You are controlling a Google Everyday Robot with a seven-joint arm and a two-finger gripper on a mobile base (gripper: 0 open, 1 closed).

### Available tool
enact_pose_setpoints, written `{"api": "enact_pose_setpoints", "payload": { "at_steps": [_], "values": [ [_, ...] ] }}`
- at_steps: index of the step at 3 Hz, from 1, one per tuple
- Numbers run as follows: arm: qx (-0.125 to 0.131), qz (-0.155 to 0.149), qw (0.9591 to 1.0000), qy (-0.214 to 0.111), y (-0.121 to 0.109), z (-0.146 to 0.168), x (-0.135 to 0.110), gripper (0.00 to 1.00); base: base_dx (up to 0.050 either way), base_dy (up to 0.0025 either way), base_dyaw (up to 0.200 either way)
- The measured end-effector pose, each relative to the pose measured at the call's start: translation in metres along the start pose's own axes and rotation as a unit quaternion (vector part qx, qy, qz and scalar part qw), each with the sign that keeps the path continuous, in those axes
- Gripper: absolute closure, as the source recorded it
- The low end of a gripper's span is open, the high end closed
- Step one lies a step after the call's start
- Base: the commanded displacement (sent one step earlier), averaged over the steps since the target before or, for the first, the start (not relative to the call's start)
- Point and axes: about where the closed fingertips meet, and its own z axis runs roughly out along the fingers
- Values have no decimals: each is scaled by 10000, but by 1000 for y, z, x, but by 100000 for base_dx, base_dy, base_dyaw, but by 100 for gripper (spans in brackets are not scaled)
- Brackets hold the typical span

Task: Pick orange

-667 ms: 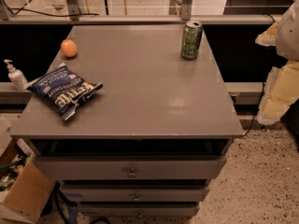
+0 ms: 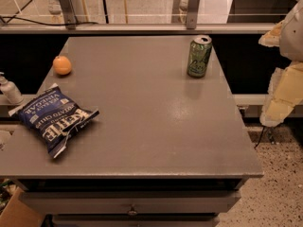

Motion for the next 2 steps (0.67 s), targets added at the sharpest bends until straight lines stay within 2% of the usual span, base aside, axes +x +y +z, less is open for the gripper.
{"api": "enact_pose_setpoints", "payload": {
  "at_steps": [1,2],
  "values": [
    [25,-99,9993,-359,-8,19,-25,0,0,0,0],
    [2,-202,9939,-1080,-20,55,-77,0,0,0,0]
  ]
}}
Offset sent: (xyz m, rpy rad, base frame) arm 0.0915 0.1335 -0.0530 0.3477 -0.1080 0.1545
